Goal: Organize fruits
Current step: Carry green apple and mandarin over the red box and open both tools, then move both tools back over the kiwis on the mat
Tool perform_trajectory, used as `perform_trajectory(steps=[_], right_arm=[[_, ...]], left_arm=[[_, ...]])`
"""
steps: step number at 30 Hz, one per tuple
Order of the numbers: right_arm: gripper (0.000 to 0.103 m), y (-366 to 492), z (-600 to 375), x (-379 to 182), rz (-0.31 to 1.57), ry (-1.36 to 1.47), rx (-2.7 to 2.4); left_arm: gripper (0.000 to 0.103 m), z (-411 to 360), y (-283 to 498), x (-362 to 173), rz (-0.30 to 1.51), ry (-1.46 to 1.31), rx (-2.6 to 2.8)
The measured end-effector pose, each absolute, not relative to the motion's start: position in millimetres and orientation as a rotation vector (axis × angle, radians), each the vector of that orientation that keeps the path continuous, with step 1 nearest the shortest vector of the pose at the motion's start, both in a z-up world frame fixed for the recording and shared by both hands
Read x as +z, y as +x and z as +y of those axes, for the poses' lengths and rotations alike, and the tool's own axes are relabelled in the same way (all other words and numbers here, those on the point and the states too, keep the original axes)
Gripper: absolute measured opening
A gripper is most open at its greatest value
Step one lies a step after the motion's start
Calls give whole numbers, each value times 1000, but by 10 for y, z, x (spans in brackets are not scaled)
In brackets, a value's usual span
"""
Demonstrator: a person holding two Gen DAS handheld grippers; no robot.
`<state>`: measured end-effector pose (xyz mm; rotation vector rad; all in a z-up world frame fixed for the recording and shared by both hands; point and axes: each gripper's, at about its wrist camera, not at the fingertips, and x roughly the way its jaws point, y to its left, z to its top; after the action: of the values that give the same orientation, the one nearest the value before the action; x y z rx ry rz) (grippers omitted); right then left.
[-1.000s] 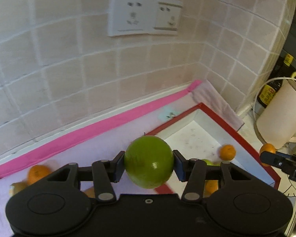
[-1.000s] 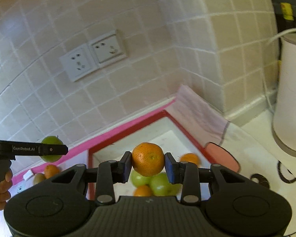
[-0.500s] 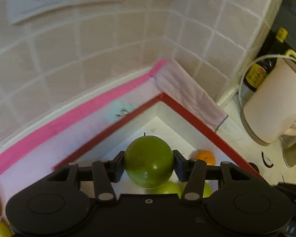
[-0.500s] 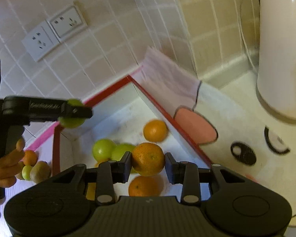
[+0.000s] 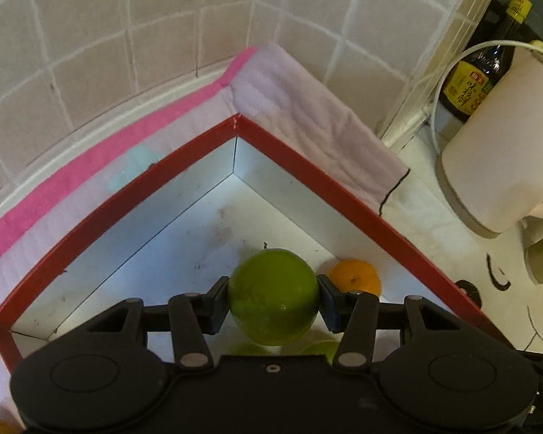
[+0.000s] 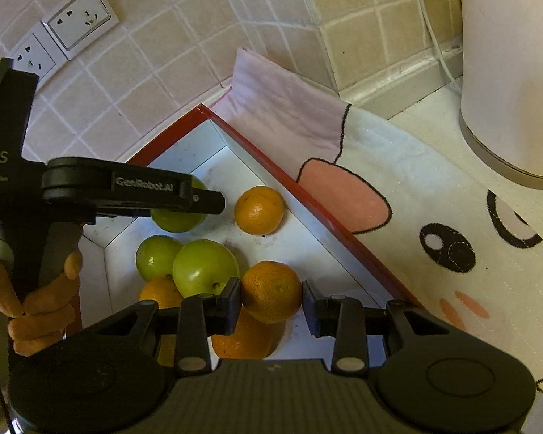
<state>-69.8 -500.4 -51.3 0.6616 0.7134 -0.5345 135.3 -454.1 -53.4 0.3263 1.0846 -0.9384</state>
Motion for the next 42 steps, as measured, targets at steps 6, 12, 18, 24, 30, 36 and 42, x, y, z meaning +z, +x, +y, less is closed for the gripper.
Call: perform_trajectory(steps=[6,12,18,24,30,36,42], right_arm=[[47,-728,-4986,-495,685,694,-540],[57,-782,-4939,-365,647,671,-559],[62,-799,-4892,-207,597,668,-566],[64,-684,-4730,-115,574,652,-528],[64,-440,-4496,23,567,621,-463],[64,-162,-4207,202,564,580,-388],[65,177,-3862,370,562,535,-310]], left_arm=[[78,-4482,1348,-430,1050,317,-943],[78,-4340,1381,-265,1001,313,-921],[78,-4110,1437,-73,968,291,-891],[78,-3733,1535,129,927,279,-823],[78,-3306,1649,268,904,253,-754],[78,-2807,1747,417,884,220,-683],[78,-2198,1879,519,876,176,-597]])
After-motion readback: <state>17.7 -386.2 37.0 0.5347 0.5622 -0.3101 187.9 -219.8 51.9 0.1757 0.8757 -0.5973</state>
